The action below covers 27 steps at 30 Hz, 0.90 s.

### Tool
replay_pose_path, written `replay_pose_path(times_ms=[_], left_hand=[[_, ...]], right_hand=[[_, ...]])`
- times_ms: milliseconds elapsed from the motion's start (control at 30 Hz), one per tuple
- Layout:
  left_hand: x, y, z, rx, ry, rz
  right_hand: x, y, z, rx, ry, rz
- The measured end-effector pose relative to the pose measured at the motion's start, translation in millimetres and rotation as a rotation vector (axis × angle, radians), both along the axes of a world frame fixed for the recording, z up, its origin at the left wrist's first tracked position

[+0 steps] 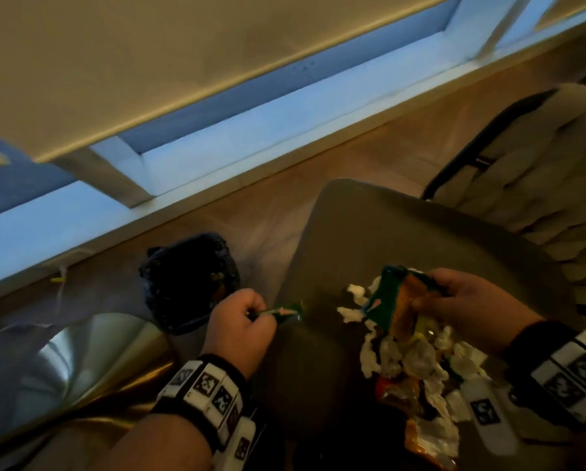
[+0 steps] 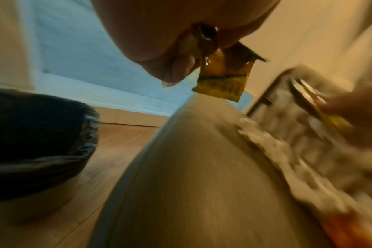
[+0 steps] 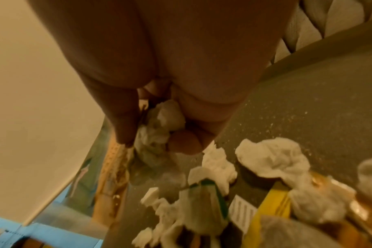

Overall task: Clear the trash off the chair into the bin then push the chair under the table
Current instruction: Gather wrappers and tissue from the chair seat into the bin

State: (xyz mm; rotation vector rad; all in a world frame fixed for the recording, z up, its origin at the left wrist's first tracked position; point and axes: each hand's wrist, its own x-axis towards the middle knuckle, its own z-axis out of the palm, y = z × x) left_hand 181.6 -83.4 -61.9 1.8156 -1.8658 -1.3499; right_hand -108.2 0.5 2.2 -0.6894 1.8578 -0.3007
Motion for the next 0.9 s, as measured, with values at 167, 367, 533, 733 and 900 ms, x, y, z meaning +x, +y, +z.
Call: replay_pose_path(times_ms=[167, 367, 533, 733, 900], left_hand=[[45.4, -53.8, -52.0, 0.173, -0.108, 0.763], [81.0, -85.8, -95.6, 0.361, -0.416, 0.563], [91.2, -103.7, -134.3, 0.409, -0.319, 0.684], [90.4, -119.5, -149.4, 0.436, -0.016, 0.973], [84.4, -68.2, -135.0, 0.493, -0.281, 0.700]], right_hand=[[44.1, -22.6, -9.1, 0.037, -0.124, -0.001], [76.0, -33.8, -19.5, 0.043, -0.243, -0.068], [77.3, -39.1, -29.1, 0.076, -0.329, -0.165], [82.8, -41.7, -34.8, 0.129, -0.398, -0.186], [108.6, -75.6, -30.5, 0.077, -0.384, -0.151]])
